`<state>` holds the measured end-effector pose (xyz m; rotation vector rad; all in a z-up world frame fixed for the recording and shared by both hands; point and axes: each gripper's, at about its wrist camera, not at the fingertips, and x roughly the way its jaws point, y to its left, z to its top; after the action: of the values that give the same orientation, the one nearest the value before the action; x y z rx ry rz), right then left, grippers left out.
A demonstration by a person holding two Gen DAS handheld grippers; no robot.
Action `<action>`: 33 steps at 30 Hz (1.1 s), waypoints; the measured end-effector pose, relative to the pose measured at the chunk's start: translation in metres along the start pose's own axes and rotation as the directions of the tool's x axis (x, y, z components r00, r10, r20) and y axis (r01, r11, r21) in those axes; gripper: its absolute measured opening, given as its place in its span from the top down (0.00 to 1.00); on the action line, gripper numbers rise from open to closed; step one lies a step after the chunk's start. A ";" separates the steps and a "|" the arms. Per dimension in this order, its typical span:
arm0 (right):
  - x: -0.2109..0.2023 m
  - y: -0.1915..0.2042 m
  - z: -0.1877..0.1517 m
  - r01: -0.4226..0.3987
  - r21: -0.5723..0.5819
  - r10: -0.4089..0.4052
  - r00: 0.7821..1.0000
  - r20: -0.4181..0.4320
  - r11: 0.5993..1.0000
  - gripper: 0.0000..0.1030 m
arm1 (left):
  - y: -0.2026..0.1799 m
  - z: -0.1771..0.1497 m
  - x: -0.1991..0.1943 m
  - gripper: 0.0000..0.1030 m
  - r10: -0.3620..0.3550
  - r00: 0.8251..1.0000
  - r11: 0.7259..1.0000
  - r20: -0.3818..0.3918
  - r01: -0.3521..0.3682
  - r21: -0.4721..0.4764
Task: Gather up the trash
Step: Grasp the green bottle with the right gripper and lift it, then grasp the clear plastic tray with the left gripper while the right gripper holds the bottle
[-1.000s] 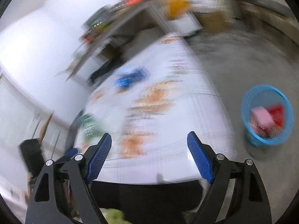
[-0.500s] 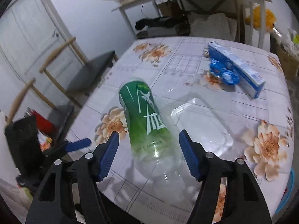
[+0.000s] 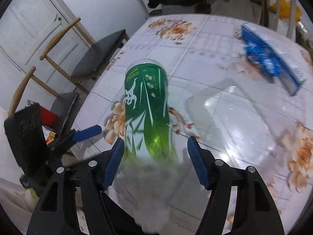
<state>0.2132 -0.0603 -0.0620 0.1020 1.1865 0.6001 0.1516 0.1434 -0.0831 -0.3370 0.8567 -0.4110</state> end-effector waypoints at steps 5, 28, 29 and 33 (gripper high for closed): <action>0.026 -0.011 0.005 -0.135 0.106 0.141 0.989 -0.053 0.985 0.40 | 0.000 -0.004 -0.004 0.13 0.026 1.000 1.000 -0.004 -0.026 0.004; -0.167 -0.139 -0.152 0.038 0.577 -0.275 0.903 0.330 0.816 0.41 | -0.093 0.044 0.109 0.38 0.012 0.984 0.987 -0.180 -0.040 -0.155; -0.166 -0.142 -0.157 0.035 0.591 -0.278 0.903 0.326 0.806 0.41 | -0.094 0.043 0.114 0.42 0.019 0.981 0.985 -0.191 -0.051 -0.167; -0.166 -0.146 -0.169 0.027 0.613 -0.281 0.904 0.322 0.789 0.41 | -0.102 0.036 0.123 0.54 0.058 0.983 0.985 -0.173 -0.084 -0.150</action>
<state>0.0787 -0.3037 -0.0446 0.6339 0.9295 0.0198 0.2297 0.0005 -0.0962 -0.4200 1.0671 -0.3088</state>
